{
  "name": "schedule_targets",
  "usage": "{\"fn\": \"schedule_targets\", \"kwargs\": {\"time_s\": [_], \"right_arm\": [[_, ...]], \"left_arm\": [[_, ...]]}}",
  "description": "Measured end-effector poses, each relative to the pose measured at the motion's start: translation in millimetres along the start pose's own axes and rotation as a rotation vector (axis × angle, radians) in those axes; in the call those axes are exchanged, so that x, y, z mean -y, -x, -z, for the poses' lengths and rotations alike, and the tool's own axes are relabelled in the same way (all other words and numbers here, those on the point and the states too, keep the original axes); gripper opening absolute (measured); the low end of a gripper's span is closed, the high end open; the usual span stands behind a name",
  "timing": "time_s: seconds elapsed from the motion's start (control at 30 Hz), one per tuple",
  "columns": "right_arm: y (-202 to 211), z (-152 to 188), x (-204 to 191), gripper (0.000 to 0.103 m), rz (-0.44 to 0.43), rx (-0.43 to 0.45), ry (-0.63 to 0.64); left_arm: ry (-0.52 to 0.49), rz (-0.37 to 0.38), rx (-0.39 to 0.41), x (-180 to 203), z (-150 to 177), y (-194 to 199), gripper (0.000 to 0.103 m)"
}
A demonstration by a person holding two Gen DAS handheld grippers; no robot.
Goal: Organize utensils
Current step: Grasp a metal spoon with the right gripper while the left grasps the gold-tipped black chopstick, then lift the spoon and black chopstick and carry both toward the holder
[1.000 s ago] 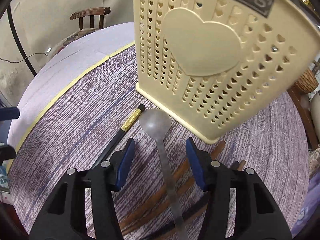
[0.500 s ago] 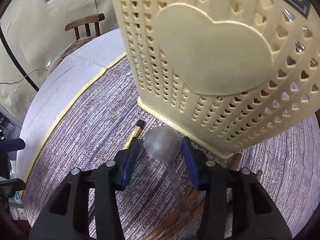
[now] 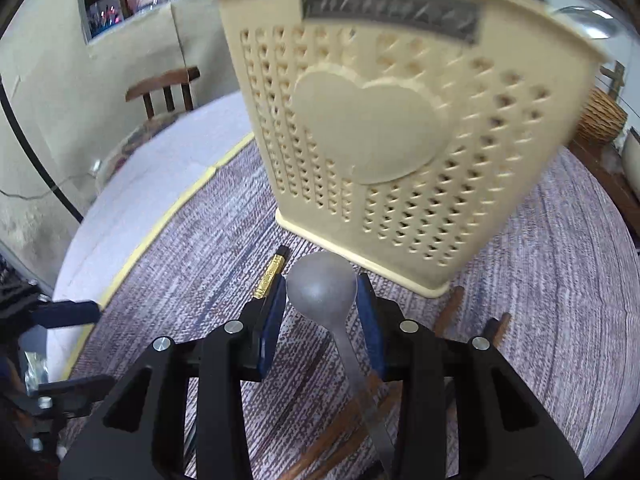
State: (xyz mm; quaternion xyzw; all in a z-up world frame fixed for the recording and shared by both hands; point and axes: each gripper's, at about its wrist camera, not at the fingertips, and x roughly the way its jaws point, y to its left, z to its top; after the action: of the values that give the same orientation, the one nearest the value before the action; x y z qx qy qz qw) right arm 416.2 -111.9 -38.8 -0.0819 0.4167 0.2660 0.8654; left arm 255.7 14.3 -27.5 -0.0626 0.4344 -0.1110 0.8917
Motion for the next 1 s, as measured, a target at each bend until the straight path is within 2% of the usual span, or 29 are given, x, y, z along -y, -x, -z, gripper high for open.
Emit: {"fn": "schedule_targets", "kwargs": {"time_s": [0.2,0.47,0.53,0.6,0.63,0.73,0.8,0.83,0.93,1.0], "right_arm": [[49,11,9,0.037,0.005,0.115,-0.056],[113,22,25,0.037,0.013,0.251,-0.131],[125,27,29,0.037,0.016,0.266,-0.136],[135,31,34,0.034,0.024,0.281,-0.139],[139,33,36,0.014,0.022,0.288,-0.144],[145,38,38,0.014,-0.005,0.289,-0.163],[143,40,36,0.013,0.025,0.299,-0.149],[144,41,37,0.013,0.038,0.305,-0.146],[137,41,42,0.013,0.0,0.277,-0.168],[132,41,43,0.016,0.016,0.27,-0.16]], "left_arm": [[-0.015,-0.005,-0.029,22,-30,-31,0.045],[-0.027,-0.1,-0.072,37,-59,-72,0.04],[-0.026,-0.124,-0.084,37,-61,-80,0.038],[-0.024,-0.139,-0.081,36,-63,-85,0.03],[-0.027,-0.148,-0.083,36,-64,-87,0.029],[-0.03,-0.17,-0.082,35,-69,-92,0.019],[-0.021,-0.184,-0.08,32,-69,-93,0.01],[-0.021,-0.183,-0.08,31,-69,-93,0.01],[-0.021,-0.185,-0.077,27,-68,-93,0.01],[-0.03,-0.189,-0.073,27,-67,-93,0.009]]}}
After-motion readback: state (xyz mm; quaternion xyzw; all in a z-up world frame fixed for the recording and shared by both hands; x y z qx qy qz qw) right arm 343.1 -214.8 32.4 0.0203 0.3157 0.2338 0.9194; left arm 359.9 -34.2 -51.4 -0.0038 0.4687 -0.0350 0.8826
